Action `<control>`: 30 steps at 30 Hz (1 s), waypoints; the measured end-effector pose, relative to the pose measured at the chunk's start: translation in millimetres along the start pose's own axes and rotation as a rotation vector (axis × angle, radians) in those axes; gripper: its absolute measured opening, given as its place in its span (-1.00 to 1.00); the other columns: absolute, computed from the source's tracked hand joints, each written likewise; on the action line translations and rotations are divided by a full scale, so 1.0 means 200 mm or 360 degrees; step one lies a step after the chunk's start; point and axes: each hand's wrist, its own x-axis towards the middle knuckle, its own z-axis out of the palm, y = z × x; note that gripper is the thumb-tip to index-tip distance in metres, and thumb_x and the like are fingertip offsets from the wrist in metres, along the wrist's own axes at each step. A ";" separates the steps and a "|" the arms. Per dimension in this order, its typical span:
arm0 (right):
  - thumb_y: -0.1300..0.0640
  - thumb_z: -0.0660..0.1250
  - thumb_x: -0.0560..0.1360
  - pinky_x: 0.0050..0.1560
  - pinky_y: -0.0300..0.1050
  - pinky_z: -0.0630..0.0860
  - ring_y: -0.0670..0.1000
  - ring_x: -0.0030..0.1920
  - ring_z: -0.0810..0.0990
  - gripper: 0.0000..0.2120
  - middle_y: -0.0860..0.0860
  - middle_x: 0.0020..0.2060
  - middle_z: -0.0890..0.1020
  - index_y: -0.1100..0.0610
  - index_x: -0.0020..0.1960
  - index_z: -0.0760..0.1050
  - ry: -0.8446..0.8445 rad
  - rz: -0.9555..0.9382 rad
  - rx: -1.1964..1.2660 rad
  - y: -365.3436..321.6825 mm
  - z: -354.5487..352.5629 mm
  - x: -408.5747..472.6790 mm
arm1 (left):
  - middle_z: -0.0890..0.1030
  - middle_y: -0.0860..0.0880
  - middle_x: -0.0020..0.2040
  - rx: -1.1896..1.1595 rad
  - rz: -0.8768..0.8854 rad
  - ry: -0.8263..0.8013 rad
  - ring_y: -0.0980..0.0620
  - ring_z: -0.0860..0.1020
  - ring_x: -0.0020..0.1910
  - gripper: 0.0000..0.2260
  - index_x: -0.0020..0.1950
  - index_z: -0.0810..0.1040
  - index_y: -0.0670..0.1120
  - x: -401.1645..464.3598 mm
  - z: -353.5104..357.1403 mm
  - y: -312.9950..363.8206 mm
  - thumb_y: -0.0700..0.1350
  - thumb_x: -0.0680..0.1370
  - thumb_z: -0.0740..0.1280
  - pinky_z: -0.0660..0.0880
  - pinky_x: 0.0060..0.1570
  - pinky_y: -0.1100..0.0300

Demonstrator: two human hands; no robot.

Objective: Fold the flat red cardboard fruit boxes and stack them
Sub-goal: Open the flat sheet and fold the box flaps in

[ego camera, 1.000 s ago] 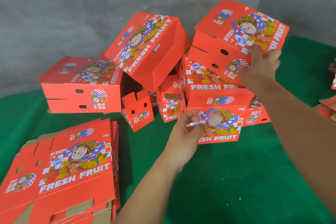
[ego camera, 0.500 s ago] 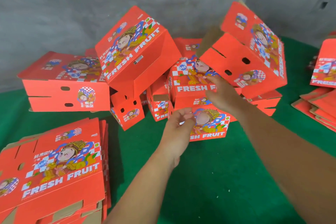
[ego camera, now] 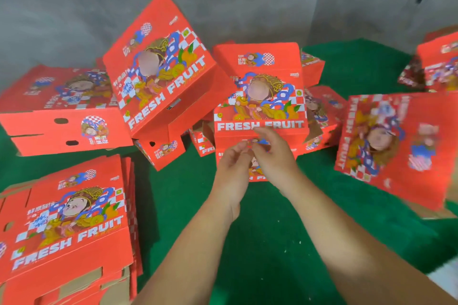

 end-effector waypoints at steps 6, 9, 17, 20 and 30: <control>0.32 0.22 0.59 0.28 -0.17 0.49 -0.05 0.25 0.55 -0.52 -0.10 0.32 0.52 -0.01 0.45 0.45 -0.0170 0.0086 0.0026 0.05 0.10 -0.11 | 0.72 -0.01 0.13 -0.0079 -0.0082 0.0044 0.05 0.67 0.15 -0.80 0.25 0.59 0.05 0.01 -0.02 -0.08 -0.11 0.68 0.26 0.54 0.30 0.05; 0.30 0.23 0.59 0.22 -0.28 0.47 -0.10 0.21 0.54 -0.51 -0.14 0.26 0.52 -0.06 0.45 0.45 -0.0234 0.0092 0.0002 0.03 0.16 -0.13 | 0.74 0.04 0.00 -0.0123 -0.0081 0.0122 0.07 0.67 0.04 -0.82 0.21 0.62 0.03 0.01 -0.06 -0.11 -0.09 0.67 0.26 0.56 0.13 0.12; 0.20 0.32 0.59 -0.26 -0.42 0.49 -0.26 -0.18 0.60 -0.53 -0.25 0.10 0.52 -0.19 0.36 0.27 -0.0267 0.0101 0.0228 0.01 0.40 -0.18 | 0.52 0.13 0.28 -0.0748 -0.0072 0.0842 0.05 0.58 0.20 -0.38 0.62 0.18 0.14 0.02 -0.47 -0.09 0.14 0.61 0.35 0.43 0.30 0.03; 0.16 0.41 0.58 -0.25 -0.59 0.41 -0.47 -0.08 0.56 -0.43 -0.17 0.20 0.45 -0.10 0.41 0.15 -0.0143 0.0155 0.0397 -0.02 0.46 -0.14 | 0.54 0.05 0.37 -0.1091 -0.0041 0.0922 -0.03 0.61 0.18 -0.43 0.60 0.21 0.23 0.10 -0.72 0.05 0.16 0.62 0.33 0.44 0.32 -0.04; 0.27 0.33 0.61 0.13 0.00 0.63 -0.08 -0.02 0.70 -0.32 -0.03 0.00 0.71 -0.03 0.58 0.07 -0.0015 -0.0030 0.0598 -0.17 0.48 0.19 | 0.62 0.21 -0.15 -0.0591 0.0283 0.0648 0.03 0.57 0.03 -0.39 0.60 0.21 0.26 0.29 -0.73 0.17 -0.16 0.63 0.29 0.41 0.37 0.11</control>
